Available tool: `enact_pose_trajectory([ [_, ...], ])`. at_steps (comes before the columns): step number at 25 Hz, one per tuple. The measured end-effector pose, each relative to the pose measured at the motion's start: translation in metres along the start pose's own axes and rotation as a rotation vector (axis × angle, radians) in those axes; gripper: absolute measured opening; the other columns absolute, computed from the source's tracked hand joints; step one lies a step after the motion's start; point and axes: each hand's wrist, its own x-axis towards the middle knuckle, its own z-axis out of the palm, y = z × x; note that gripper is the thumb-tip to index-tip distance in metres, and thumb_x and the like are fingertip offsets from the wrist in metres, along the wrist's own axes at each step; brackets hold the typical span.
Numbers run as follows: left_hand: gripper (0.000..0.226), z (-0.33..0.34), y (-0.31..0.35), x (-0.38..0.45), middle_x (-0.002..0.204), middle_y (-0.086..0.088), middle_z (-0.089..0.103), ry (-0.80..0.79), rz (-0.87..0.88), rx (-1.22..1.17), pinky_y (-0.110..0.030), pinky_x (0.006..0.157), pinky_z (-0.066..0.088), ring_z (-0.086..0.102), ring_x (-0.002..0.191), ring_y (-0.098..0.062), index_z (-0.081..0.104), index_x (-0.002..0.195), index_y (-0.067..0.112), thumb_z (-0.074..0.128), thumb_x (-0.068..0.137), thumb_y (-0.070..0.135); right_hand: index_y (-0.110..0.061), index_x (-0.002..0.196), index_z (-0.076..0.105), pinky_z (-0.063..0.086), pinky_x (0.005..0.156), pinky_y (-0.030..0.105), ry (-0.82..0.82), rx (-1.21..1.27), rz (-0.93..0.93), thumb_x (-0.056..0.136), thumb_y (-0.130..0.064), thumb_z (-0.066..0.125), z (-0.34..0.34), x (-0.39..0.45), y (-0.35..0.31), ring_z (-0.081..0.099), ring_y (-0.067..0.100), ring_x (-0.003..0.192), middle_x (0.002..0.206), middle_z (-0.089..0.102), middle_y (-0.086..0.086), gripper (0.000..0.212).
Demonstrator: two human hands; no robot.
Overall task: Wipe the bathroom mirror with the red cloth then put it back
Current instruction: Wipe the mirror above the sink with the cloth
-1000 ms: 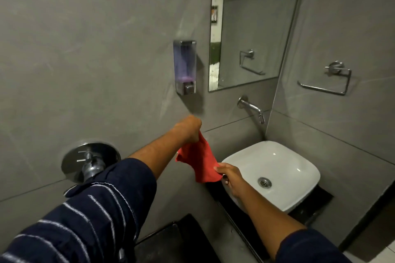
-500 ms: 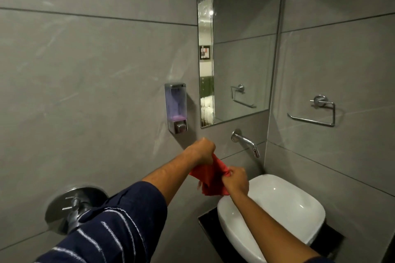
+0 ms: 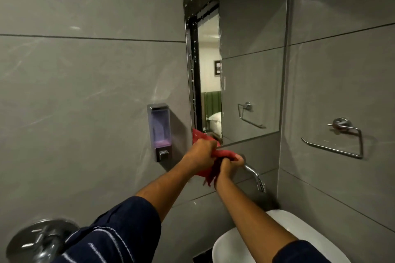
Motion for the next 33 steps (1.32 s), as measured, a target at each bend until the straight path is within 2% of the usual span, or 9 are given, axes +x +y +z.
enact_pose_trajectory([
  [3,0.011,-0.002,-0.010,0.024,0.103,-0.009,0.063,0.061,-0.088,-0.074,-0.037,0.092,0.053,0.062,0.097,-0.023,0.057,0.094,0.012,0.057,0.085,0.006,-0.016,0.130,0.037,0.048,0.072,0.026,-0.024,-0.070,-0.110,0.073,0.011,0.044,0.018,0.032,-0.008,0.055,0.024,0.093,0.130,0.047,0.021,0.063],
  [6,0.008,0.000,-0.024,0.043,0.100,-0.004,0.061,0.089,-0.158,-0.068,-0.036,0.096,0.051,0.062,0.100,-0.023,0.056,0.091,0.015,0.058,0.086,0.009,-0.016,0.146,0.022,0.041,0.102,0.037,-0.129,-0.285,-0.193,0.077,0.010,0.047,0.039,0.058,0.000,0.044,0.033,0.128,0.147,0.035,0.019,0.077],
  [8,0.009,-0.002,-0.033,0.051,0.095,-0.001,0.059,0.106,-0.183,-0.022,-0.033,0.092,0.049,0.062,0.100,-0.024,0.056,0.089,0.017,0.060,0.084,0.010,-0.008,0.150,0.008,0.015,0.121,0.043,-0.194,-0.398,-0.279,0.085,0.004,0.047,0.054,0.066,0.012,0.015,0.033,0.147,0.158,0.012,0.020,0.077],
  [10,0.014,-0.012,-0.040,0.057,0.092,0.000,0.057,0.034,-0.183,0.100,-0.031,0.084,0.049,0.062,0.095,-0.023,0.057,0.091,0.019,0.067,0.081,0.022,0.003,0.146,0.012,0.006,0.122,0.044,-0.141,-0.531,-0.399,0.095,-0.025,0.040,0.065,0.070,0.025,0.008,0.037,0.147,0.157,0.009,0.025,0.065],
  [12,0.024,-0.028,-0.043,0.064,0.088,0.002,0.060,-0.011,-0.136,0.277,-0.029,0.074,0.052,0.061,0.084,-0.018,0.060,0.093,0.020,0.065,0.080,0.040,0.008,0.143,0.022,0.011,0.120,0.046,-0.068,-0.633,-0.449,0.090,-0.056,0.018,0.074,0.074,0.033,0.018,0.040,0.144,0.153,0.020,0.028,0.083],
  [15,0.018,-0.058,-0.041,0.075,0.108,-0.002,0.062,0.319,-0.004,0.373,-0.025,0.068,0.047,0.058,0.095,-0.016,0.059,0.100,0.022,0.055,0.085,0.033,0.009,0.143,0.024,0.010,0.119,0.045,-0.023,-0.713,-0.538,0.084,-0.069,0.004,0.079,0.077,0.045,0.022,0.040,0.143,0.153,0.024,0.028,0.100],
  [19,0.045,-0.101,-0.047,0.105,0.150,-0.016,0.037,0.749,0.063,0.555,-0.041,0.106,0.040,0.036,0.136,-0.031,0.045,0.136,0.006,0.042,0.094,0.021,0.007,0.144,0.022,0.009,0.119,0.045,-0.022,-0.832,-0.623,0.086,-0.069,0.010,0.081,0.080,0.054,0.021,0.040,0.143,0.154,0.022,0.027,0.096],
  [24,0.062,-0.144,-0.050,0.140,0.163,-0.012,-0.003,0.770,-0.089,0.573,-0.038,0.122,-0.002,-0.007,0.151,-0.025,0.002,0.153,0.008,0.027,0.100,0.030,0.006,0.142,0.029,0.015,0.116,0.047,0.003,-0.965,-0.567,0.087,-0.066,0.001,0.091,0.080,0.046,0.030,0.044,0.139,0.150,0.030,0.029,0.095],
  [33,0.066,-0.194,-0.056,0.166,0.163,-0.011,-0.006,0.792,-0.048,0.757,-0.040,0.124,-0.003,-0.008,0.151,-0.024,-0.003,0.153,0.009,0.016,0.099,0.042,0.002,0.146,0.016,0.015,0.117,0.051,-0.009,-0.979,-1.047,0.090,-0.060,0.013,0.155,0.086,-0.036,0.020,0.042,0.143,0.155,0.017,0.025,0.084],
])
